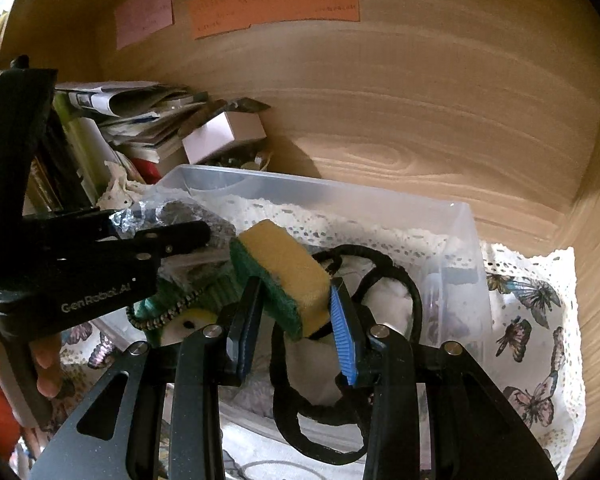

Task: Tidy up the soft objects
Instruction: 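Lower the pouch and sponge into the clear box and open both tools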

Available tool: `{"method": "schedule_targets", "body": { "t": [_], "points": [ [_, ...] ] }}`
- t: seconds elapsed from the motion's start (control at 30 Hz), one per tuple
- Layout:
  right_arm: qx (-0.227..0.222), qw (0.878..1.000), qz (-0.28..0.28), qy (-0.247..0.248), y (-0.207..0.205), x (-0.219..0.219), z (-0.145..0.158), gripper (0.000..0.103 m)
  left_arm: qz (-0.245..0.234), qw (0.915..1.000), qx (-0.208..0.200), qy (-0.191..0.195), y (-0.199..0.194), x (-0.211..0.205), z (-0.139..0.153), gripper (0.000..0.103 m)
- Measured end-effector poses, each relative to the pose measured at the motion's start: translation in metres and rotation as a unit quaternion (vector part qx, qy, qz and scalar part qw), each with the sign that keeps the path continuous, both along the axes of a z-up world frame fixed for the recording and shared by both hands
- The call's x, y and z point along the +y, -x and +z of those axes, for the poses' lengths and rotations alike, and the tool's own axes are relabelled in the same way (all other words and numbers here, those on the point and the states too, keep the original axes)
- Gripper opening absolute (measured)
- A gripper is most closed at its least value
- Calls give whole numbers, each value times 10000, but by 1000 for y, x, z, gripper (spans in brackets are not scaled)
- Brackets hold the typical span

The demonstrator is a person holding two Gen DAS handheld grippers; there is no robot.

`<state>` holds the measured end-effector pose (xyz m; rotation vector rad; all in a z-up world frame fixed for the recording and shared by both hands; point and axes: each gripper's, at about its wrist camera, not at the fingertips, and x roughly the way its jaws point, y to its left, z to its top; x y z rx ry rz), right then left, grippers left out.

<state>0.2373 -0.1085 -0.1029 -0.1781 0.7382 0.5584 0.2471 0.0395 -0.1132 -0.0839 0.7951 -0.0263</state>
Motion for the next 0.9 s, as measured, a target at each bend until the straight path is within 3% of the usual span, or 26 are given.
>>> {"method": "schedule_targets", "body": {
  "t": [0.07, 0.13, 0.2, 0.57, 0.77, 0.9],
  "points": [
    [22, 10000, 28, -21, 1, -1, 0, 38, 4, 10000, -30, 10, 2, 1, 2, 49],
    [-31, 10000, 27, -47, 3, 1, 1, 49, 39, 9999, -108, 6, 6, 1, 5, 62],
    [-145, 9999, 4, -57, 6, 1, 4, 59, 77, 9997, -222, -33, 11, 1, 10, 65],
    [-816, 9963, -32, -274, 35, -17, 39, 74, 13, 9964, -842, 78, 49, 6, 50, 81],
    [-1120, 9924, 28, -506, 60, -33, 58, 77, -42, 9911, -1326, 133, 84, 7, 75, 93],
    [-1376, 9890, 22, -541, 81, -44, 64, 83, -169, 9872, -1586, -68, 109, 1, 86, 101]
  ]
}}
